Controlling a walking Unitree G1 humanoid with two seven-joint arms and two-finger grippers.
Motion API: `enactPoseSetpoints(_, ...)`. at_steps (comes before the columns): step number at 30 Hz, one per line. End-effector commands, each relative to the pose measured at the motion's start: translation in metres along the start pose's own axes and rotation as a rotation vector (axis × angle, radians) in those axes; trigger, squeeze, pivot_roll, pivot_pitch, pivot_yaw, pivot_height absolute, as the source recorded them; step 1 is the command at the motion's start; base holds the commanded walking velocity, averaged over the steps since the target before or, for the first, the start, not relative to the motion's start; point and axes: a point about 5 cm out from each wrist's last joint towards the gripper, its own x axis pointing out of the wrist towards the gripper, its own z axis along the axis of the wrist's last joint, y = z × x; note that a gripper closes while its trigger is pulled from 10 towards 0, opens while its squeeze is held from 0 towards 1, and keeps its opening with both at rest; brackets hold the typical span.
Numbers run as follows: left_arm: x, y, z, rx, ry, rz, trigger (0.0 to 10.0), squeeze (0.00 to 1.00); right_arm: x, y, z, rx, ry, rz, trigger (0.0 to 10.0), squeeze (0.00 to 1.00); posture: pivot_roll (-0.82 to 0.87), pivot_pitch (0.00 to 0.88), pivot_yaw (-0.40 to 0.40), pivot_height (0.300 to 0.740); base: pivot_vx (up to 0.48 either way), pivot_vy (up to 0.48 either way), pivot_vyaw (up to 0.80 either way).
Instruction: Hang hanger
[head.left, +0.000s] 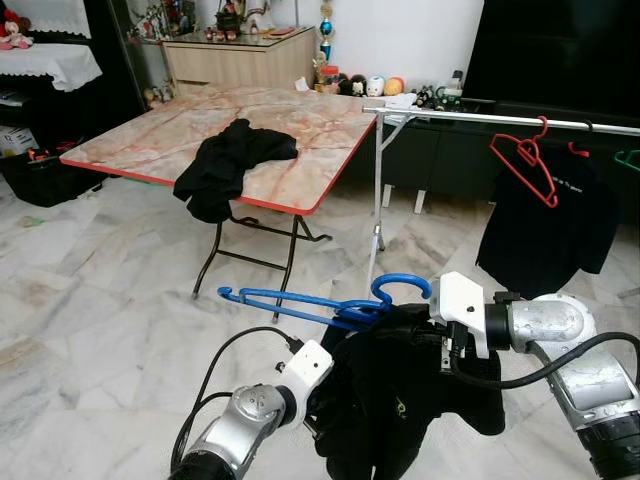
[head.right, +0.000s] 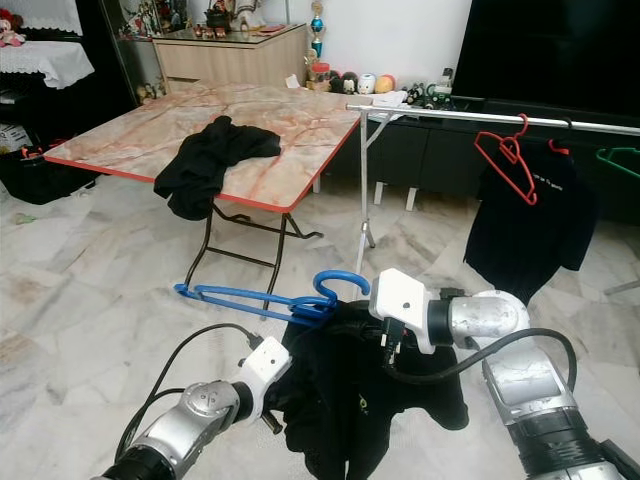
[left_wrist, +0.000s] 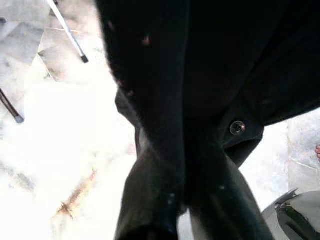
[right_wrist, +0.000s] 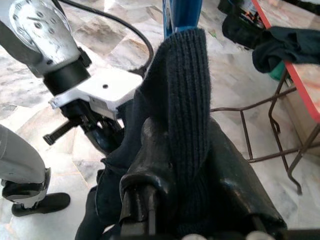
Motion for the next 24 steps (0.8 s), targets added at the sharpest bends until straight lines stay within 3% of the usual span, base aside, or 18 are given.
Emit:
enactPoseSetpoints(1,-0.002,0.002,-0.001,0.046,0.012,0.016,0.0,0.00,0.001,-0.008,0.008,-0.040,-0.008,-0.028,0.0,0.00,0.13,0.000,0.040,0.740,0.000,0.000,0.00)
enactPoseSetpoints(7,-0.003,0.000,0.003,0.034,-0.005,0.029,0.0,0.00,0.002,-0.008,-0.010,0.007,0.054,-0.066,0.0,0.00,0.12,0.000,0.040,0.740,0.000,0.000,0.00)
enactPoseSetpoints(14,-0.004,-0.001,0.001,0.034,0.026,0.017,0.0,0.00,0.005,-0.007,-0.014,0.024,0.042,-0.052,0.0,0.00,0.12,0.000,0.040,0.740,0.000,0.000,0.00)
enactPoseSetpoints(16,-0.006,0.003,-0.005,0.067,0.083,0.026,0.0,0.00,0.002,-0.010,-0.018,0.024,0.072,-0.054,0.0,0.00,0.12,0.000,0.041,0.740,0.000,0.000,0.00)
enactPoseSetpoints(20,-0.011,0.012,-0.019,0.158,0.184,0.069,0.0,0.00,-0.012,-0.021,-0.042,-0.039,0.297,-0.101,0.0,0.00,0.12,0.000,0.041,0.740,0.000,0.000,0.00)
enactPoseSetpoints(22,-0.013,0.015,-0.020,0.194,0.198,0.077,0.0,0.00,-0.015,-0.015,-0.042,0.054,0.215,-0.026,0.0,0.00,0.12,0.000,0.042,0.740,0.000,0.000,0.00)
enactPoseSetpoints(24,-0.013,0.015,-0.020,0.190,0.201,0.080,0.0,0.00,-0.017,-0.010,-0.046,0.067,0.227,0.029,0.0,0.00,0.12,0.000,0.042,0.740,0.000,0.000,0.00)
